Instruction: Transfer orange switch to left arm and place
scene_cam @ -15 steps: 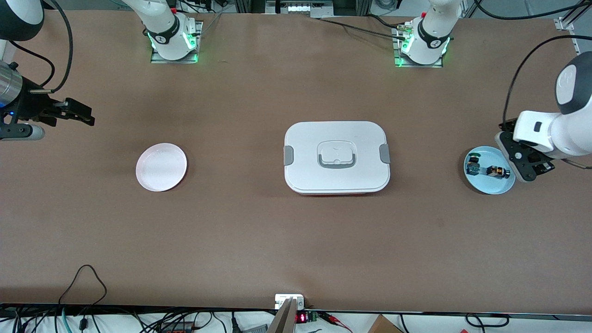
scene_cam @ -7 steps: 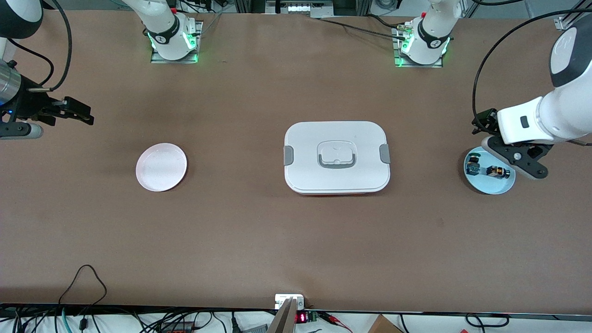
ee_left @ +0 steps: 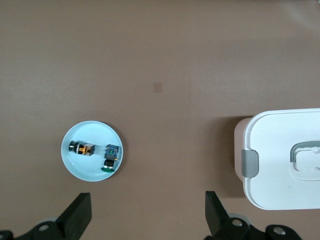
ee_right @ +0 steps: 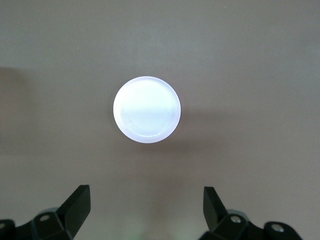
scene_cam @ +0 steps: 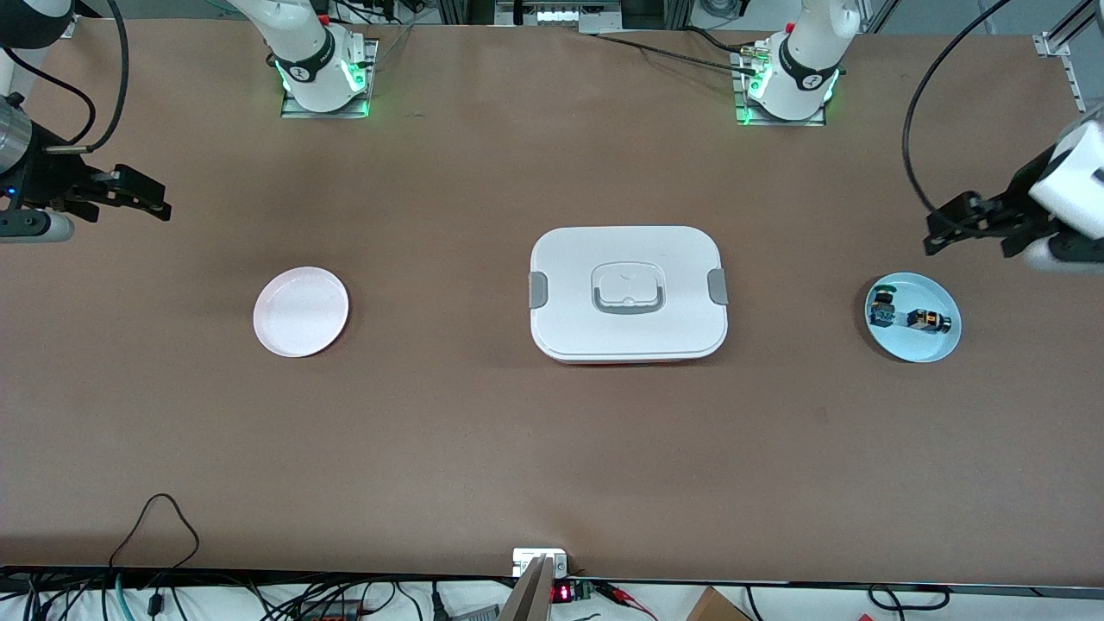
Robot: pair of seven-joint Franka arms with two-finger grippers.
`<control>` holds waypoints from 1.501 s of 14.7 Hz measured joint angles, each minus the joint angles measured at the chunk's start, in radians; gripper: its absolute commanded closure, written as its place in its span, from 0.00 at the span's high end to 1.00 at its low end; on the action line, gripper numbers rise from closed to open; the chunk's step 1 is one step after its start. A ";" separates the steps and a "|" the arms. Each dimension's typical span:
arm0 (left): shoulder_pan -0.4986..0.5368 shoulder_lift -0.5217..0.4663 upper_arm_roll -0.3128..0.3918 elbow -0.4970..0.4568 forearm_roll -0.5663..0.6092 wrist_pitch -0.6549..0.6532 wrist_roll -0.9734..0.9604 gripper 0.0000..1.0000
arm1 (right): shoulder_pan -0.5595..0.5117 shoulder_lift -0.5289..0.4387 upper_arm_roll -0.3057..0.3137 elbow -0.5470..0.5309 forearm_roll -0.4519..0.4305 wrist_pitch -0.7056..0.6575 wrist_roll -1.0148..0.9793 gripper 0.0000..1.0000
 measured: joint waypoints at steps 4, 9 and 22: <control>-0.028 -0.073 0.015 -0.101 0.043 -0.002 -0.009 1.00 | 0.000 -0.042 0.000 -0.045 0.000 -0.011 0.000 1.00; -0.034 -0.035 0.014 -0.091 0.048 -0.041 -0.012 1.00 | 0.000 -0.047 0.000 -0.046 0.000 -0.017 0.000 1.00; -0.039 -0.034 0.012 -0.062 0.048 -0.051 -0.015 1.00 | 0.000 -0.046 0.000 -0.048 -0.015 -0.017 -0.001 1.00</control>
